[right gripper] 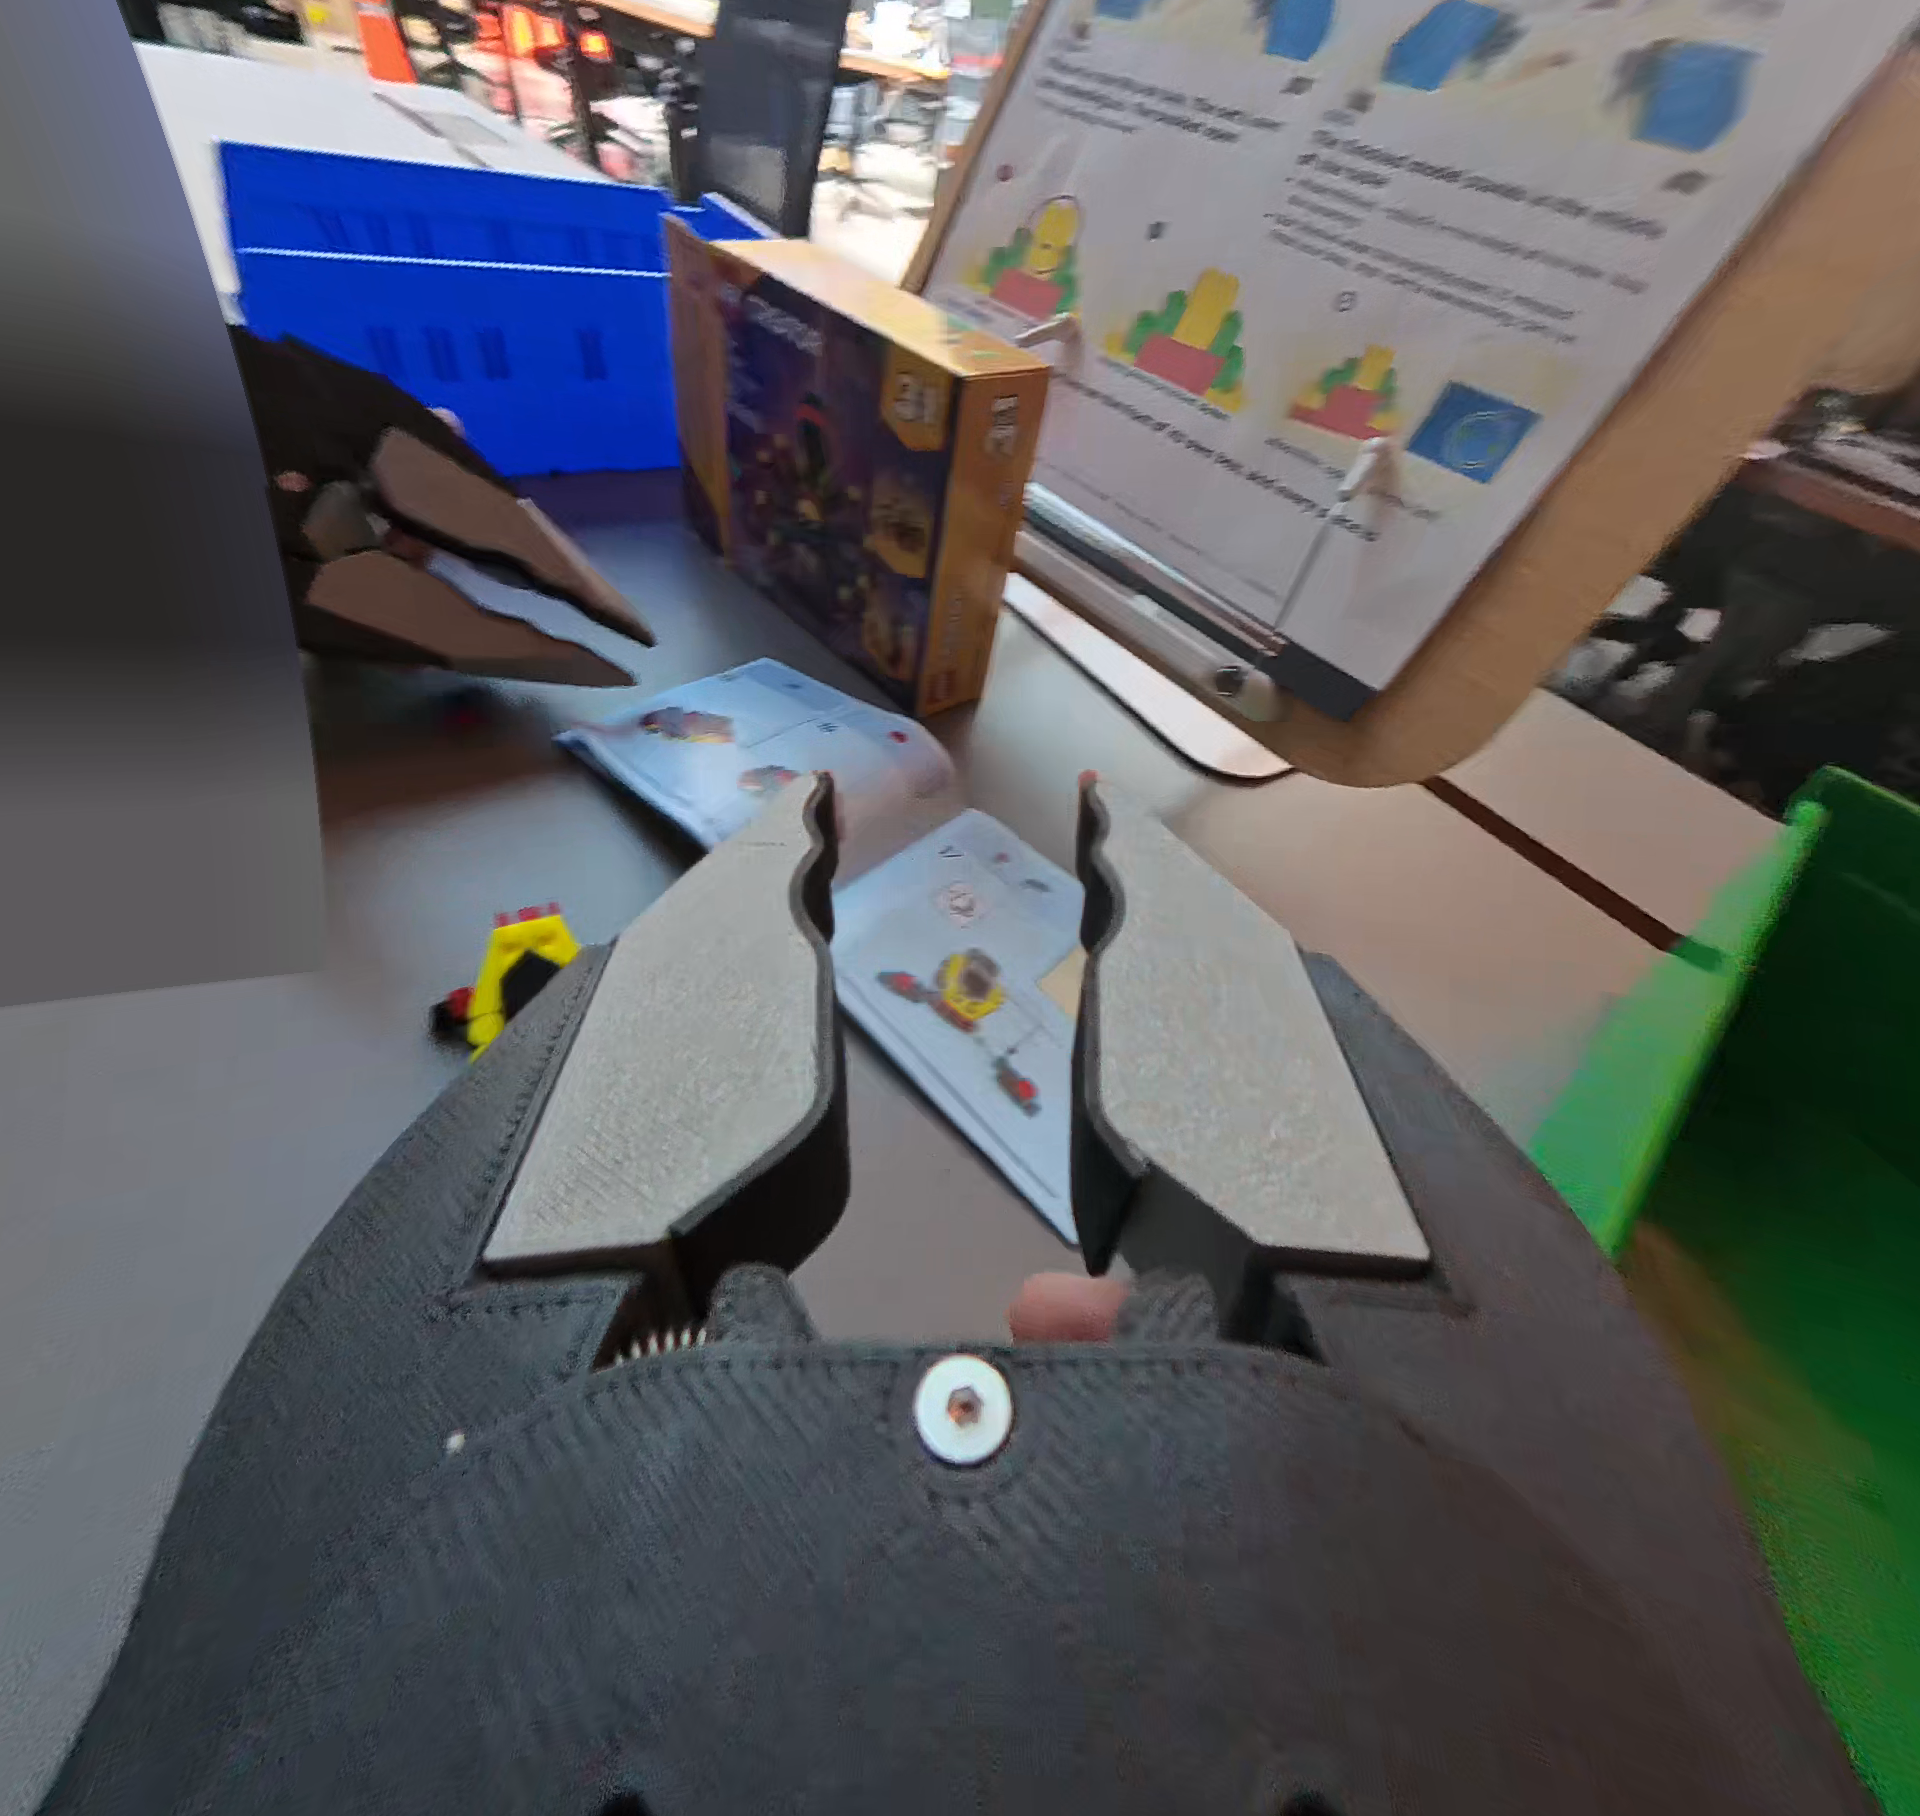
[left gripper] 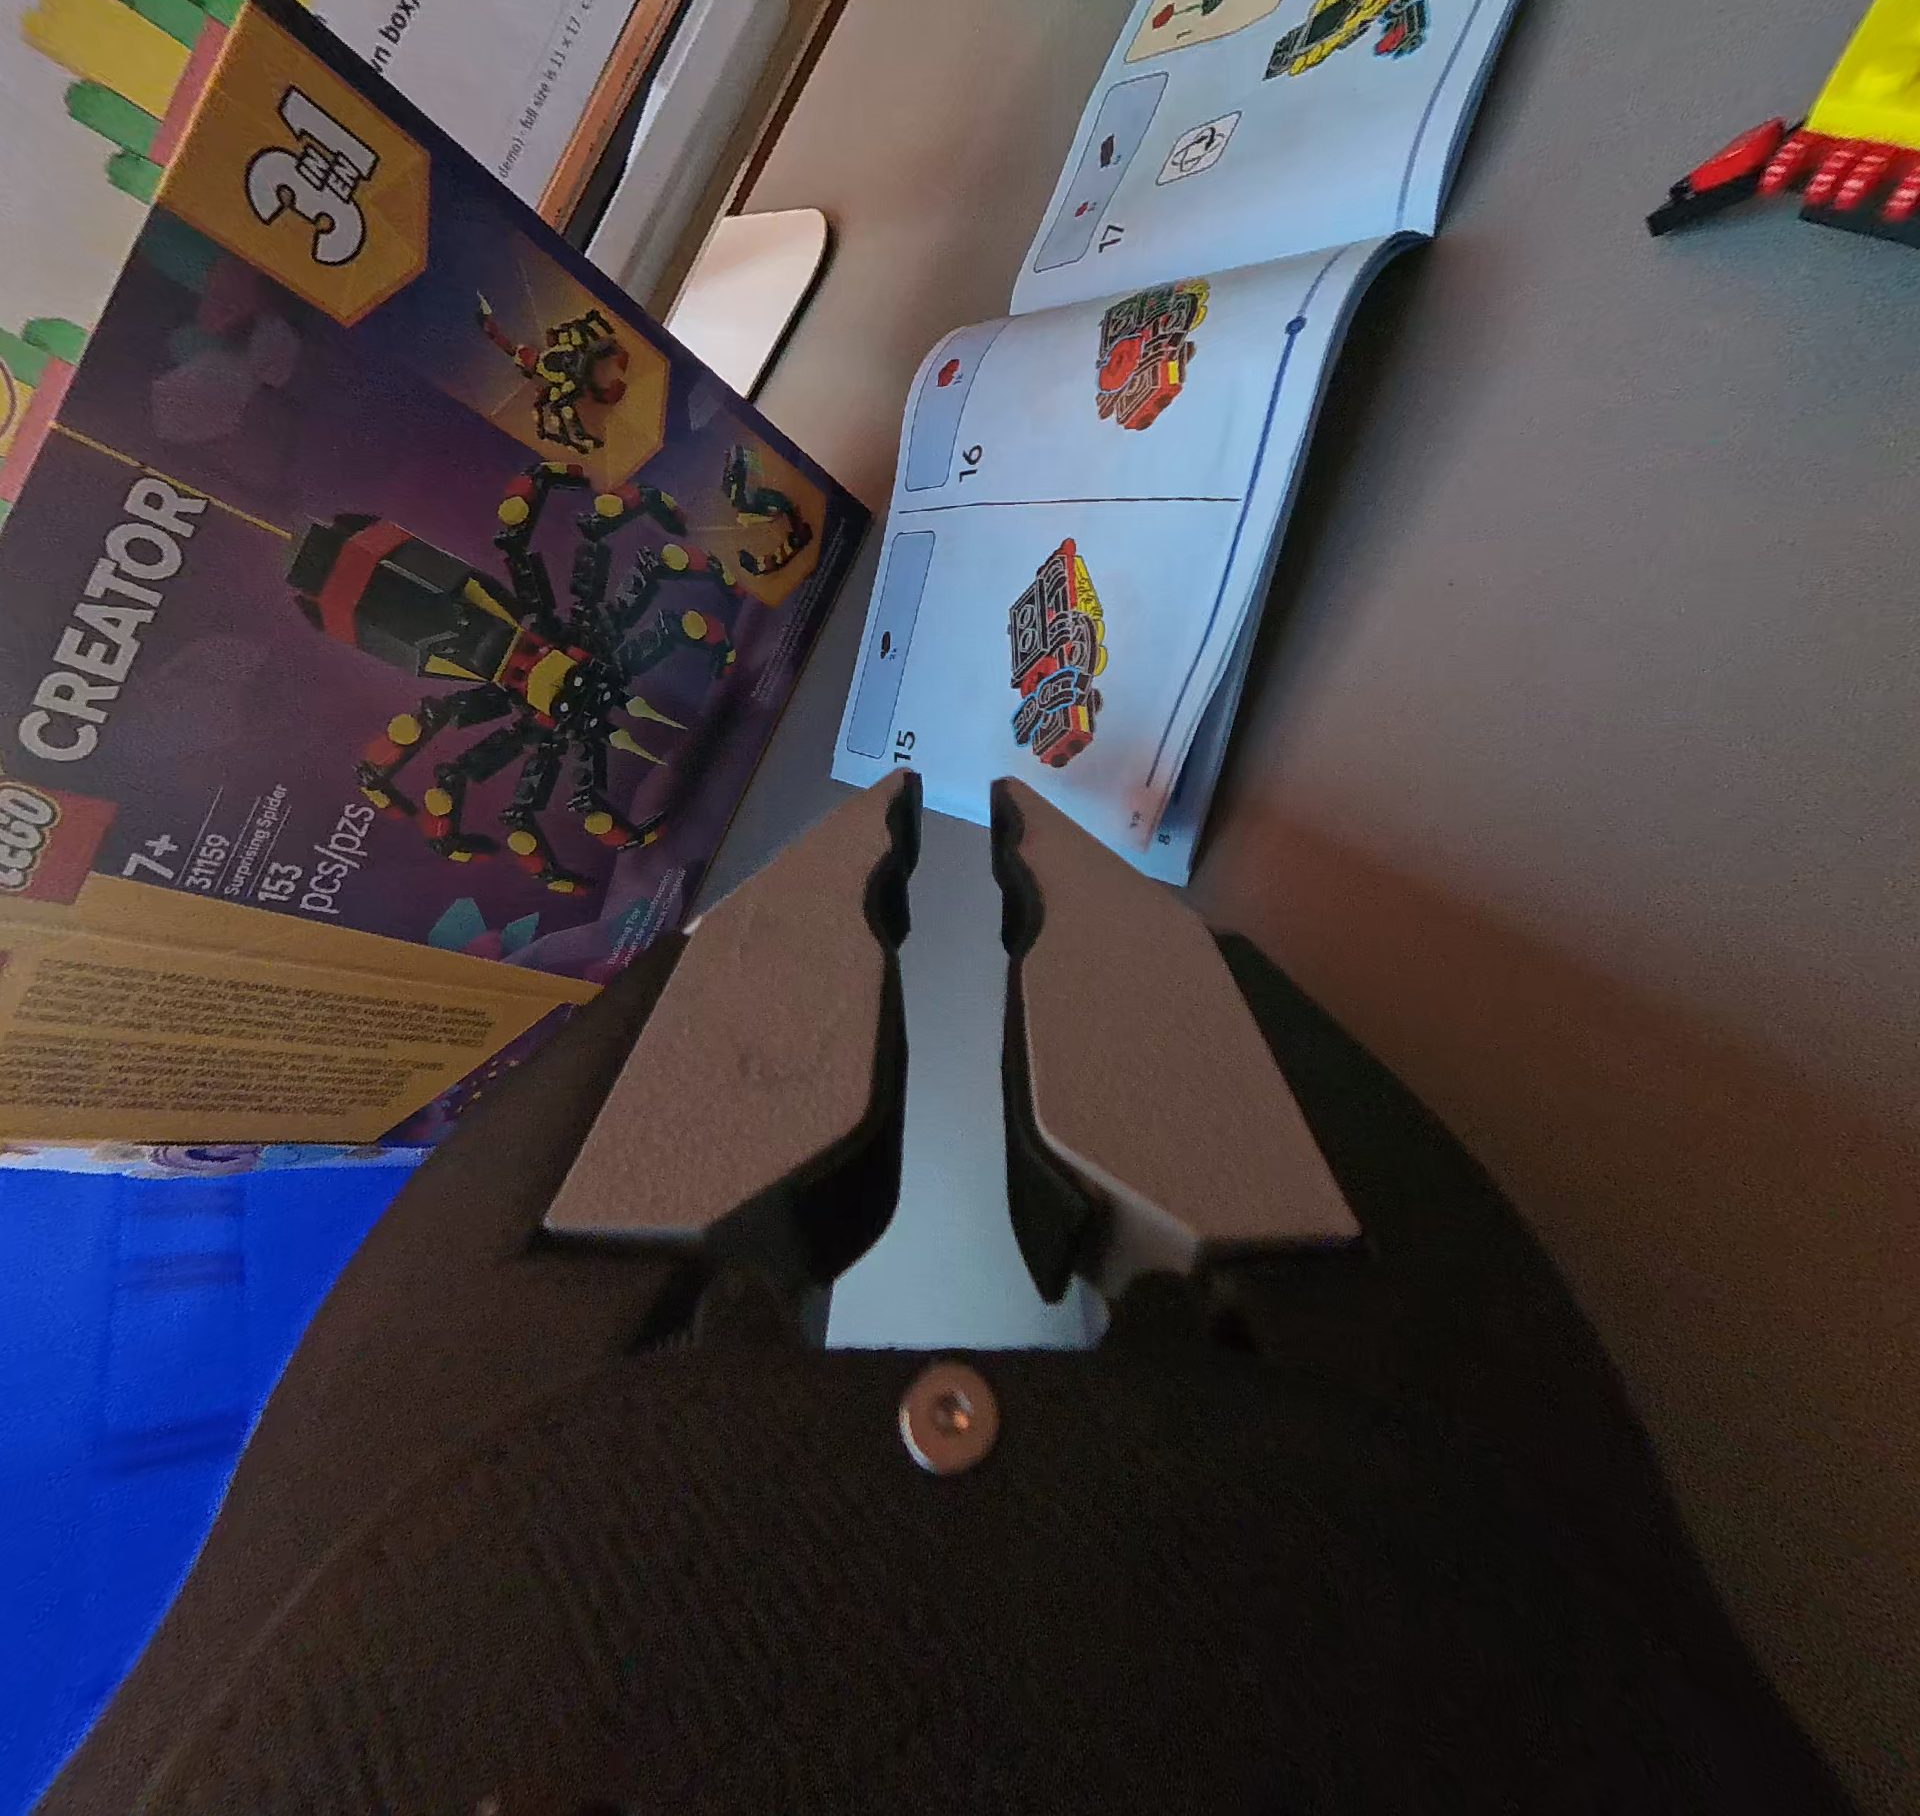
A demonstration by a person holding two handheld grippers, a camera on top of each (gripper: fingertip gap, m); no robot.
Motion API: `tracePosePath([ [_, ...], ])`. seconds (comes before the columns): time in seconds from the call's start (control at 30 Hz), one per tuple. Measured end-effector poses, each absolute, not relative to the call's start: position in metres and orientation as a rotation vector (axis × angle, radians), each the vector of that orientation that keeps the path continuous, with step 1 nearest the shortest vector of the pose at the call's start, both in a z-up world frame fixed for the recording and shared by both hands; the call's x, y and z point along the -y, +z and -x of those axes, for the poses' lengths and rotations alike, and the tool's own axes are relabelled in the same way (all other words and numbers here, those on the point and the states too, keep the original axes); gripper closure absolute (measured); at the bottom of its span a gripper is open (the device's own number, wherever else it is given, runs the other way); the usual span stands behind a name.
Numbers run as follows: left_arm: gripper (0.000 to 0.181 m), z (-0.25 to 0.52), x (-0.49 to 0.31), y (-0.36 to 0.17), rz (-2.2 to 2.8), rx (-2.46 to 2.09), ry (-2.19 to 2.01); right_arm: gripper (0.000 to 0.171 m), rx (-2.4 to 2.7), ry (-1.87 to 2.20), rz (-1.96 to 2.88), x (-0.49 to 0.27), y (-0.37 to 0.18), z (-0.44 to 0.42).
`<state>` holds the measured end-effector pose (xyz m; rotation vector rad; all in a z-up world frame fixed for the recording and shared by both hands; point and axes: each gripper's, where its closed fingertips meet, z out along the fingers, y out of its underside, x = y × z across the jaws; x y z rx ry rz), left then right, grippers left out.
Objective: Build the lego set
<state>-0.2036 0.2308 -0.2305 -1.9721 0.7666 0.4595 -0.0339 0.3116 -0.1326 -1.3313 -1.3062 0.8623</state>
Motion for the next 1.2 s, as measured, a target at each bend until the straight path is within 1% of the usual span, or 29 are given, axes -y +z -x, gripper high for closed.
tracePosePath([
  [0.03, 0.17, 0.204, -0.231, -0.23, 1.973, -0.765, 0.461, 0.122, 1.379, 0.916, 1.331, -0.299, -0.137, 0.037],
  [0.13, 0.17, 0.206, -0.231, -0.228, 1.972, -0.744, 0.448, 0.115, 1.587, 1.033, 1.324, -0.261, -0.152, 0.041],
  [0.2, 0.17, 0.208, -0.23, -0.228, 1.975, -0.737, 0.445, 0.122, 1.702, 1.042, 1.312, -0.242, -0.165, 0.043],
  [0.3, 0.17, 0.21, -0.23, -0.229, 1.983, -0.743, 0.445, 0.116, 1.9, 0.976, 1.327, -0.221, -0.195, 0.041],
  [0.43, 0.17, 0.207, -0.229, -0.229, 1.979, -0.751, 0.435, 0.116, 2.007, 0.841, 1.342, -0.214, -0.224, 0.044],
  [0.47, 0.17, 0.206, -0.229, -0.229, 1.978, -0.754, 0.434, 0.118, 2.017, 0.824, 1.352, -0.213, -0.228, 0.044],
  [0.57, 0.17, 0.204, -0.229, -0.229, 1.975, -0.76, 0.43, 0.129, 2.025, 0.794, 1.39, -0.216, -0.237, 0.045],
  [0.63, 0.17, 0.203, -0.228, -0.229, 1.976, -0.763, 0.427, 0.14, 2.042, 0.775, 1.41, -0.218, -0.242, 0.044],
  [0.83, 0.17, 0.203, -0.228, -0.227, 1.97, -0.76, 0.429, 0.141, 2.055, 0.756, 1.41, -0.222, -0.245, 0.043],
  [1.2, 0.17, 0.2, -0.228, -0.223, 1.95, -0.756, 0.425, 0.141, 1.962, 0.809, 1.396, -0.234, -0.228, 0.043],
])
